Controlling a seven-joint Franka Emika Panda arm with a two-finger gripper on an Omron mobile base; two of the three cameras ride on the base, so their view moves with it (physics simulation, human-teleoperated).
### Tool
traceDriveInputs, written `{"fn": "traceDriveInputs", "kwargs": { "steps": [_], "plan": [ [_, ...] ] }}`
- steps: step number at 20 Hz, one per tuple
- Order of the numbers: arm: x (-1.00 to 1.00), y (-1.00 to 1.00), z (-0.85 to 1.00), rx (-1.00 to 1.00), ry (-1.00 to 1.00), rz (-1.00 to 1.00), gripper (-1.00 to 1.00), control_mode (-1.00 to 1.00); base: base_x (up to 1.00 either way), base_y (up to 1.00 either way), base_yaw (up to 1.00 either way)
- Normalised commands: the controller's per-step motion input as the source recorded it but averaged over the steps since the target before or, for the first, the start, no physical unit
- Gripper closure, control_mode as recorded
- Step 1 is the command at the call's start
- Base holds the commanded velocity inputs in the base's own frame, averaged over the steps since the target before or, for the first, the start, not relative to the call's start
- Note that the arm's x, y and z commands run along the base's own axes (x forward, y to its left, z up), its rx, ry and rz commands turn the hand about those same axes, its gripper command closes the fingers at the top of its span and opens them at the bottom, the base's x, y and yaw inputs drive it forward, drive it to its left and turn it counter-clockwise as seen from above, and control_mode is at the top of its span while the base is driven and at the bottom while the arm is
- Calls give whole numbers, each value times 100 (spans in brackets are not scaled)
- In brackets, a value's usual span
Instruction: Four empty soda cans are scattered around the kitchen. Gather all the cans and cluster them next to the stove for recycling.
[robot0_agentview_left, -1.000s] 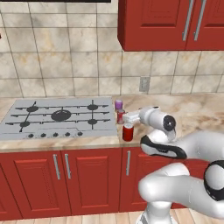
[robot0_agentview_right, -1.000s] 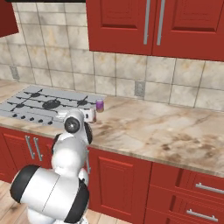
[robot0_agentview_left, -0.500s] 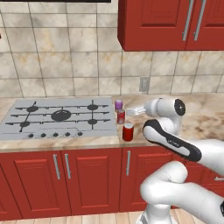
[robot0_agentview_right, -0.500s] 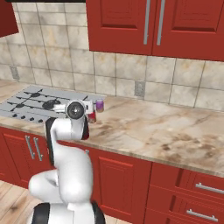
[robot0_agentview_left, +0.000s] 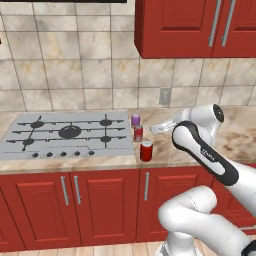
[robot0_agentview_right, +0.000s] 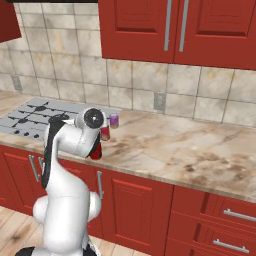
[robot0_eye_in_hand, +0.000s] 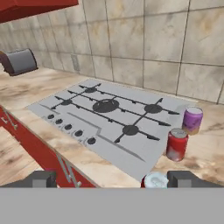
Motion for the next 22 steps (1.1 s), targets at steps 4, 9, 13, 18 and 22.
{"fn": "traceDriveInputs", "kwargs": {
  "steps": [4,9,13,18,22],
  "plan": [
    [-56,0,-3,-6,0,11,-100,-100,0,0,0],
    [-55,-3,-5,-10,0,8,-100,-100,0,0,0],
    [-39,-7,0,-12,0,0,-100,-100,0,0,0],
    [-35,-4,0,-15,0,-3,-100,-100,0,0,0],
    [-34,-3,0,-12,0,-9,-100,-100,0,0,0]
  ]
}}
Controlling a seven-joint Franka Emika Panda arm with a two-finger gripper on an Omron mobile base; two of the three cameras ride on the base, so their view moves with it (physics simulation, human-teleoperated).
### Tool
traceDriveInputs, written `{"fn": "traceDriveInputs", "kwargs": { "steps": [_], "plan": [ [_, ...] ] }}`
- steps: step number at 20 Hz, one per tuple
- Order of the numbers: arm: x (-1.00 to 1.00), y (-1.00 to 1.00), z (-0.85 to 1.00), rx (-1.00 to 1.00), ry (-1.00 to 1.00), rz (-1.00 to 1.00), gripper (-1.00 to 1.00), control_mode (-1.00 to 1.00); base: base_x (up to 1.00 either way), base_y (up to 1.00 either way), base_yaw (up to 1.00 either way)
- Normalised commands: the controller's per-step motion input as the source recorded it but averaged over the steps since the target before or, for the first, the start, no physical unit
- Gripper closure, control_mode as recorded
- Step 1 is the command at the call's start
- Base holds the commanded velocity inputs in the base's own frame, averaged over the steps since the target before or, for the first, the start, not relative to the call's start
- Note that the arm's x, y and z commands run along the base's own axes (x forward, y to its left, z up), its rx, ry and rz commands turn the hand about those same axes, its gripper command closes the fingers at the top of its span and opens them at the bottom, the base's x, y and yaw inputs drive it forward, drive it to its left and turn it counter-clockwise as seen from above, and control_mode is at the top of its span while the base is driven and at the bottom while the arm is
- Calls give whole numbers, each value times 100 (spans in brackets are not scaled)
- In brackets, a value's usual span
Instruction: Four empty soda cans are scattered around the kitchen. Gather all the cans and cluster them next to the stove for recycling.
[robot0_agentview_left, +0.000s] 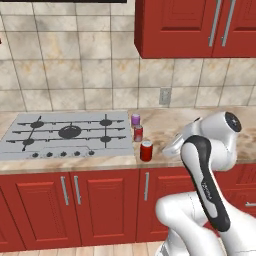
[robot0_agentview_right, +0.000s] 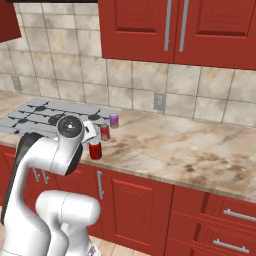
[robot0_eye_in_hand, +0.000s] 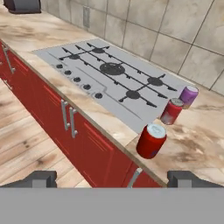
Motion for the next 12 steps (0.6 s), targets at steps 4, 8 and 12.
{"fn": "traceDriveInputs", "kwargs": {
  "steps": [4,8,12],
  "plan": [
    [-40,-5,0,-9,0,-8,-100,-100,0,0,0],
    [-34,-2,0,-4,0,-4,-100,100,-16,0,0],
    [0,0,0,0,0,0,-100,100,-67,0,0]
  ]
}}
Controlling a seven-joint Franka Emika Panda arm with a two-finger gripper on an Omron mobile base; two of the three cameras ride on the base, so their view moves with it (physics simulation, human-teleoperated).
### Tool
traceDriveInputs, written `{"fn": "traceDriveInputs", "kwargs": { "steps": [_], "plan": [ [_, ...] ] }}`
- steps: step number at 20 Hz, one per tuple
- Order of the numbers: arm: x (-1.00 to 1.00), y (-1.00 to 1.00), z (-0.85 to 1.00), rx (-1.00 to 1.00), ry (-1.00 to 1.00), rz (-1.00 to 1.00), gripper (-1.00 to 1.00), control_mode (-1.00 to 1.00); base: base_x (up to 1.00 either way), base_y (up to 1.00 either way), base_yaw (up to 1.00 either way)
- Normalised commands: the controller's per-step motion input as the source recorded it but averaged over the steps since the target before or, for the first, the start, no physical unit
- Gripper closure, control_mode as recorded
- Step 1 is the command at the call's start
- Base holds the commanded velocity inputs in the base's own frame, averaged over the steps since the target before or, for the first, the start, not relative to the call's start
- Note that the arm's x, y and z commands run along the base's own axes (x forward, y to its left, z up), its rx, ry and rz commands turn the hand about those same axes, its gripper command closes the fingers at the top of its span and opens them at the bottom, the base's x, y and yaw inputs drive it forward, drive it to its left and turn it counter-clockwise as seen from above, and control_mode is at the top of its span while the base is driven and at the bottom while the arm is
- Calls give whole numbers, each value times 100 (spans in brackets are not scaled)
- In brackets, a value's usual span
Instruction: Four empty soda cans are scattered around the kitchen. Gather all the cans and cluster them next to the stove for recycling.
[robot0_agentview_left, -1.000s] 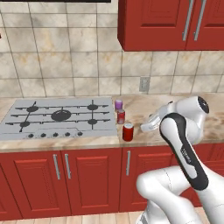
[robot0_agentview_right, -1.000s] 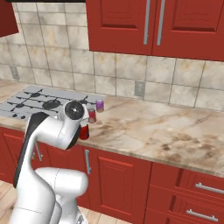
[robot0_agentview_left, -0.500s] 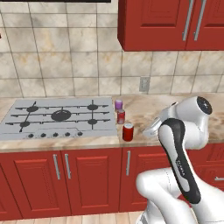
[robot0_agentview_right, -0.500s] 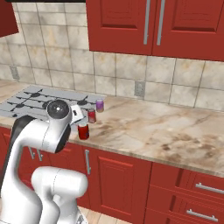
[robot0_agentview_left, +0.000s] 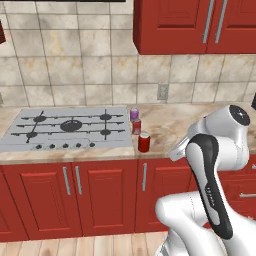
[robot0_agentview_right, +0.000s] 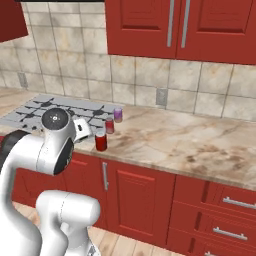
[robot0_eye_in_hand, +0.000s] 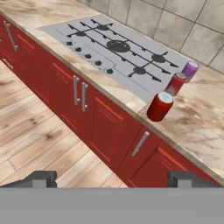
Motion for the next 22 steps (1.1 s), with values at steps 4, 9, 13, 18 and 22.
{"fn": "traceDriveInputs", "kwargs": {
  "steps": [4,9,13,18,22],
  "plan": [
    [0,0,0,0,0,0,-100,100,-63,0,0],
    [0,0,0,0,0,0,-100,100,-50,0,-6],
    [0,0,0,0,0,0,-100,100,-23,0,-32],
    [0,0,0,0,0,0,-100,100,-12,0,-50],
    [0,0,0,0,0,0,-100,100,-9,0,-50]
  ]
}}
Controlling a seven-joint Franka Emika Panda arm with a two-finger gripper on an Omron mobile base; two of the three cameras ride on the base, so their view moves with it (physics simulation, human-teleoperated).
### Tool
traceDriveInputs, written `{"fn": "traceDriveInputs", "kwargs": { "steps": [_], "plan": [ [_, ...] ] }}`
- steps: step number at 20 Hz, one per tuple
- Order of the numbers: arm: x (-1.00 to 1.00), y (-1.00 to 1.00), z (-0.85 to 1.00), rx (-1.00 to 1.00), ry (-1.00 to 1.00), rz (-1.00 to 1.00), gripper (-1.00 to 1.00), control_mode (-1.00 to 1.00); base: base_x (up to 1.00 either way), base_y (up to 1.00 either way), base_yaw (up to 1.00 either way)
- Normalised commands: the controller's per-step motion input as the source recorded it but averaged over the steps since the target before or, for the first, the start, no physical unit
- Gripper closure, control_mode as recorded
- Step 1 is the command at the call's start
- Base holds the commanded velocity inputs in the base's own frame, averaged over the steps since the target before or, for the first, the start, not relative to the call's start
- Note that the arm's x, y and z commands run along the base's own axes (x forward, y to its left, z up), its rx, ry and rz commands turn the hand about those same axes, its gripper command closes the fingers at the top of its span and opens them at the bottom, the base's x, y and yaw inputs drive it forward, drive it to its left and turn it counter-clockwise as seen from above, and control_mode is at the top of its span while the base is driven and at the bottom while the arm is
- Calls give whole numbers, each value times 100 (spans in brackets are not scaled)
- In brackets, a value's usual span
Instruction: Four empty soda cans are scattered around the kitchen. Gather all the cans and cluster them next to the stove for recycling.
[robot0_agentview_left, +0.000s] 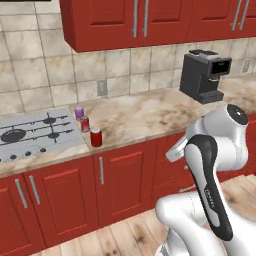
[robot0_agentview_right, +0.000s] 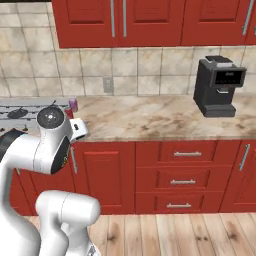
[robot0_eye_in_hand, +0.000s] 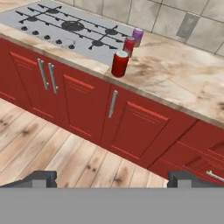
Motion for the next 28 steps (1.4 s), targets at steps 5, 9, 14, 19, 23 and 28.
{"fn": "traceDriveInputs", "kwargs": {
  "steps": [5,9,14,19,23,28],
  "plan": [
    [0,0,0,0,0,0,-100,100,-12,0,-47],
    [0,0,0,0,0,0,-100,100,0,-3,-42],
    [0,0,0,0,0,0,-100,100,-2,-9,-39],
    [0,0,0,0,0,0,-100,100,-9,-4,-48],
    [0,0,0,0,0,0,-100,100,-14,-1,-52],
    [0,0,0,0,0,0,-100,100,-10,0,-55]
  ]
}}
